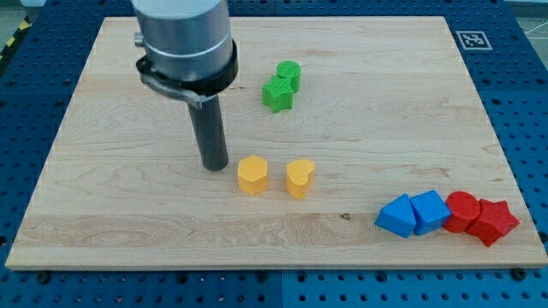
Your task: Point at the red star
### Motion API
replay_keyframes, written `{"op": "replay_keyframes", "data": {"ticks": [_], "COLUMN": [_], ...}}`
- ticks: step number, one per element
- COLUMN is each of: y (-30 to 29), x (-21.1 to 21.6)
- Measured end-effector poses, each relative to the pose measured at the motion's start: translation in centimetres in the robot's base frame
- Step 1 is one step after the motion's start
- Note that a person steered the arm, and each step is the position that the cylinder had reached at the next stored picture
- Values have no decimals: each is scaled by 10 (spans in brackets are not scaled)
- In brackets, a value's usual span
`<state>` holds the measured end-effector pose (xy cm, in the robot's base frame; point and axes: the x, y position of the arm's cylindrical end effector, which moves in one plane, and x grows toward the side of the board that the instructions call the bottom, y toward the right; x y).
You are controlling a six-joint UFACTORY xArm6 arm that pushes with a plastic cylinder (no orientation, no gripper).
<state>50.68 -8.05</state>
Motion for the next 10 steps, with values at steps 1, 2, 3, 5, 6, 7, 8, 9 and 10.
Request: {"op": "replay_keyframes", "data": {"ticks": [1,2,3,5,6,7,8,9,10], "y": [0,3,43,49,71,117,157,201,210], "x": [1,1,6,-20,-56,-56,-56,-19,-14]}}
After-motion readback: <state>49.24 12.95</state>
